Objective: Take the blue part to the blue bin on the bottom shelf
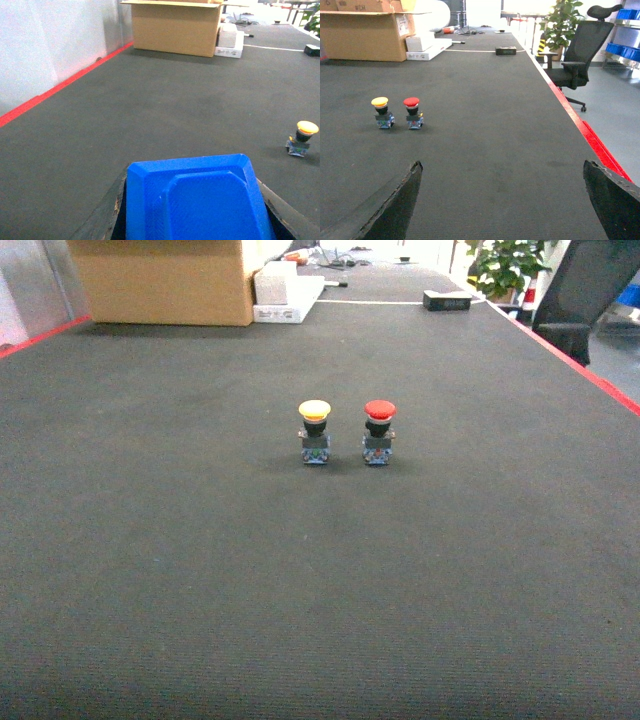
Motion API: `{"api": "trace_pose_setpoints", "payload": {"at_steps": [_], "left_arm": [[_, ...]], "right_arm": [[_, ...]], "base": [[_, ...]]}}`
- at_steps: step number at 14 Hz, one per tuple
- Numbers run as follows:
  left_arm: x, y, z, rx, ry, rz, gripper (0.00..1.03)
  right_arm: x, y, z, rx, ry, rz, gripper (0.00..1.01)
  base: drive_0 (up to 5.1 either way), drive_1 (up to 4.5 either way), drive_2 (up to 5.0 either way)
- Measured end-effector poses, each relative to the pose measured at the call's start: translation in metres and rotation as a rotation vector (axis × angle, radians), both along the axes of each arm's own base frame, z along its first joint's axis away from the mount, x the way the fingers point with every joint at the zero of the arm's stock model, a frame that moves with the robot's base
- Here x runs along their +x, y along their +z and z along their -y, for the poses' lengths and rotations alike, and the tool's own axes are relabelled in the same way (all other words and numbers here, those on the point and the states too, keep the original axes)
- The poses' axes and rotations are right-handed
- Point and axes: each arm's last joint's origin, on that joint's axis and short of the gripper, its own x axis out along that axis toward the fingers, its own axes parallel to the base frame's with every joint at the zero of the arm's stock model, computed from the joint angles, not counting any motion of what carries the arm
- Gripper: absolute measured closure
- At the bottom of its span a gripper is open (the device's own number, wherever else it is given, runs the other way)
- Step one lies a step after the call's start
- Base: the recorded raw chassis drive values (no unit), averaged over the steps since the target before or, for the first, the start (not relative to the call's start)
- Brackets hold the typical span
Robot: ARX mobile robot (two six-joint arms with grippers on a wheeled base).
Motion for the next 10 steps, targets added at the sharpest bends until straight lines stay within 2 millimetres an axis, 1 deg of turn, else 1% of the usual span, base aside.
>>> {"api": "trace_pose_setpoints", "payload": {"at_steps": [3,10], "left_arm": [[-0.0052,0.0009,0.0016,-0.002,-0.013,0.007,0.58],[-0.0057,0.0016,0.0034,0.014,-0.004,0.013,0.58]], "right_arm": [[0.0000,0.0000,0.0000,0.000,0.000,0.000,0.03],[0.0000,0.0000,0.0000,0.000,0.000,0.000,0.03]], "base": [[0.0,0.00,0.0],[0.0,0.00,0.0]]}}
